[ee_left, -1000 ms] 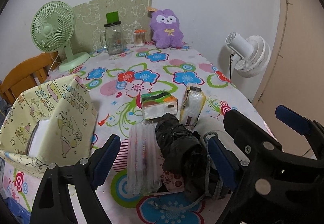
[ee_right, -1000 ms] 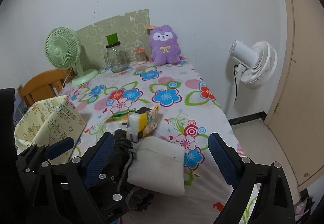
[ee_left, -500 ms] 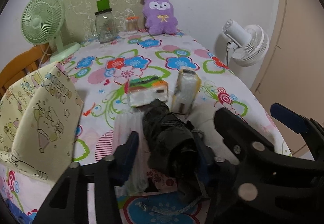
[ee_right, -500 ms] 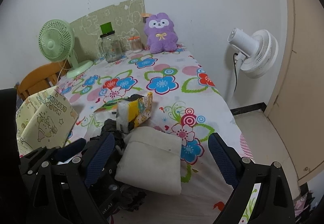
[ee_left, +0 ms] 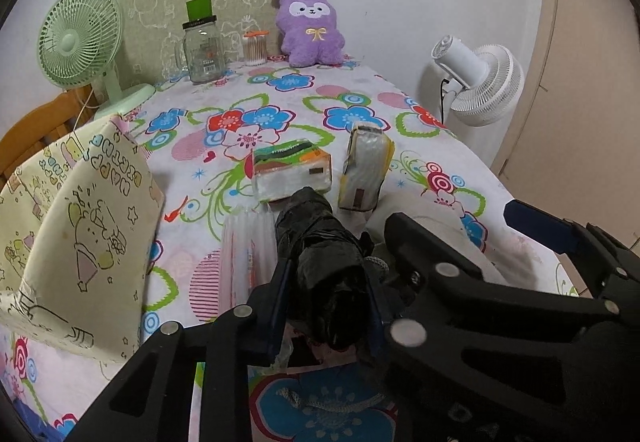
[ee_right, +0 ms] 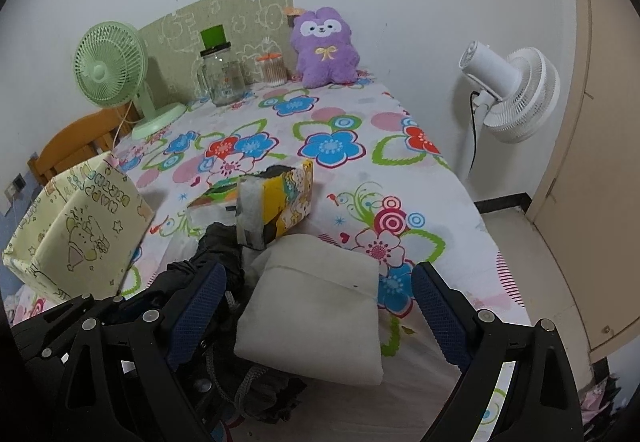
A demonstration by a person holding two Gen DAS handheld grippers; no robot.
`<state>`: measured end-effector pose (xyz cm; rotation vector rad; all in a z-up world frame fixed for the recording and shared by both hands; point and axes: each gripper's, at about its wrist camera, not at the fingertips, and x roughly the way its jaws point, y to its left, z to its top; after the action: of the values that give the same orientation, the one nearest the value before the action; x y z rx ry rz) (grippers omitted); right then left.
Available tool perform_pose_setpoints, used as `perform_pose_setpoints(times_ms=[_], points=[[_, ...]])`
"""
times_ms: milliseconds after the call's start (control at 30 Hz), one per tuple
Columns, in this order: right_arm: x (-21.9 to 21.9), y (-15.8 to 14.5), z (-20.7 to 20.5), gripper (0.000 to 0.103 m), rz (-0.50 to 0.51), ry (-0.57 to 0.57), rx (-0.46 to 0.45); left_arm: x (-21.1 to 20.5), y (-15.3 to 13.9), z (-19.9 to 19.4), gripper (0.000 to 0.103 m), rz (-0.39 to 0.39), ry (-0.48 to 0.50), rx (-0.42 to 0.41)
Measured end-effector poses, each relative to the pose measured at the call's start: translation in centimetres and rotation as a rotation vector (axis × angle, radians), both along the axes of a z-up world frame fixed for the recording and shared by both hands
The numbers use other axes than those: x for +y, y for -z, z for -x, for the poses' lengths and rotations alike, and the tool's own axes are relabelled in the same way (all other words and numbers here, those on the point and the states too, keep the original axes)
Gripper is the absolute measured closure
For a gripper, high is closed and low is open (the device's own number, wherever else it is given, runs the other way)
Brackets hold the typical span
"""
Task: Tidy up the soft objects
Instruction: 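Close the left gripper on the black umbrella while the right gripper grasps the white cloth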
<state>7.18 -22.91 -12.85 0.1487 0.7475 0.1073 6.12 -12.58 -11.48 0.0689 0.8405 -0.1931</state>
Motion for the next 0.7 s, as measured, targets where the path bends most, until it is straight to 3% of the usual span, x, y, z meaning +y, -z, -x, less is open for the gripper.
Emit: perform_pose_setpoints(times_ms=[133,400,700], points=[[0.0,0.9,-0.7,0.009,-0.001,0.007,0.036,-0.1,0.2,0.2,0.071,-0.003,0.002,-0.003],[-0.7,2.6,-1.7,0.033,-0.104,0.028,0.121,-0.1,0.6,-0.2,0.072,-0.01,-0.005,0.007],[-0.3,2.0,-1.5,0.057,-0.094,0.005,0.107,-0.4,0.5,-0.3,0.075,-0.012,-0.005,0.013]])
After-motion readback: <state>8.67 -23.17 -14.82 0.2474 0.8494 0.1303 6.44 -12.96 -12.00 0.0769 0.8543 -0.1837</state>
